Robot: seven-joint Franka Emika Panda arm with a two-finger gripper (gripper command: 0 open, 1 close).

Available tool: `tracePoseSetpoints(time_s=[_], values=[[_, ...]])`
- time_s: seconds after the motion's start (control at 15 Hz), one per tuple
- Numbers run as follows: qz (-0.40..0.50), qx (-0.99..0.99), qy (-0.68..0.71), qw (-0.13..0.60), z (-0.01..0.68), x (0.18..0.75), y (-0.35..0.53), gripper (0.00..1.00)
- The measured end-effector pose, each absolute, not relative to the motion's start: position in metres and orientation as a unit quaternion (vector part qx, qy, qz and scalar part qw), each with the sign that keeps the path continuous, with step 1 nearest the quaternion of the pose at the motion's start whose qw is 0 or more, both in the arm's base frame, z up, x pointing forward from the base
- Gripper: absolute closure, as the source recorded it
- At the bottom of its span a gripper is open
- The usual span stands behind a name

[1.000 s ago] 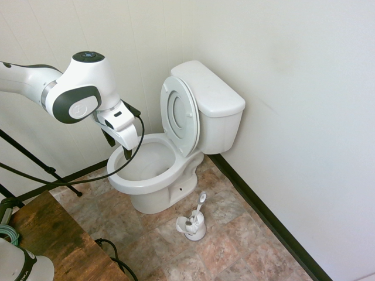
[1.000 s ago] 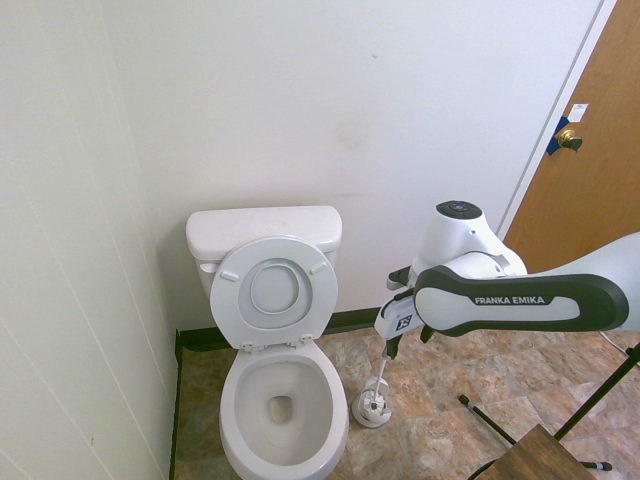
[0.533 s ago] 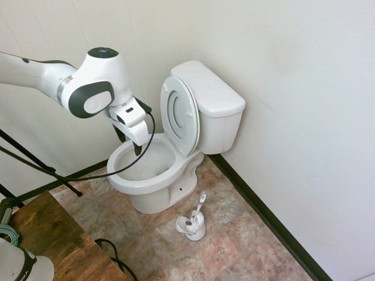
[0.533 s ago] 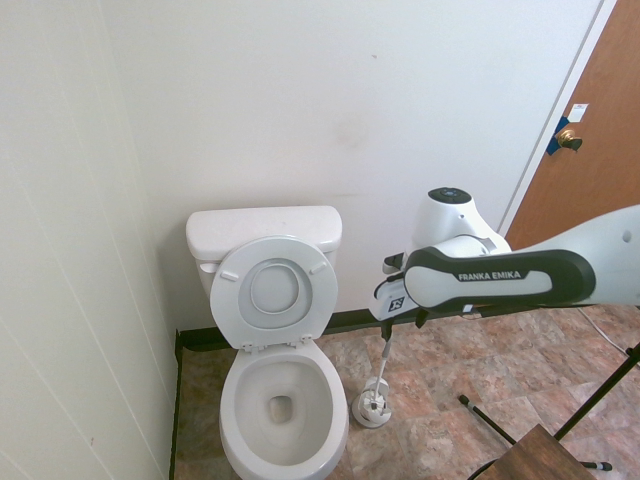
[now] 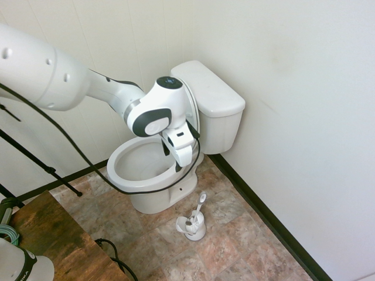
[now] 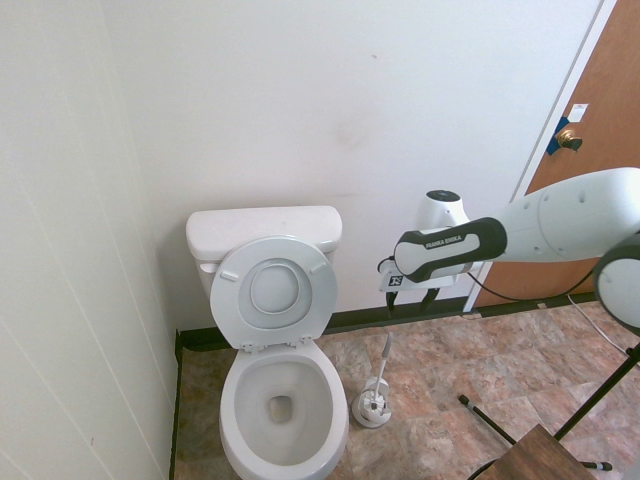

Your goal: Clean the toilet

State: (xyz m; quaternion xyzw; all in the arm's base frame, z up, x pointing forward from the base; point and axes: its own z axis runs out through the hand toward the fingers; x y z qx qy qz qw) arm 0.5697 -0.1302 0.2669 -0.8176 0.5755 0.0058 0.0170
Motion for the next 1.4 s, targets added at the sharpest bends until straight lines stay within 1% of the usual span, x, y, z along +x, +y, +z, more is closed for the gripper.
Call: tracePoseSetpoints(time_s=[0.13,0.33,0.47,0.93,1.4], values=[[0.005,-0.805,0.594,0.006,0.234,0.598,-0.143,0.0],[-0.006,-0.791,0.612,0.011,0.236,0.606,-0.154,0.0],[-0.015,-0.776,0.63,0.013,0.222,0.611,-0.168,0.0],[0.004,-0.745,0.667,0.01,0.122,0.633,-0.192,0.0],[0.036,-0.733,0.679,-0.002,0.028,0.658,-0.196,0.0]])
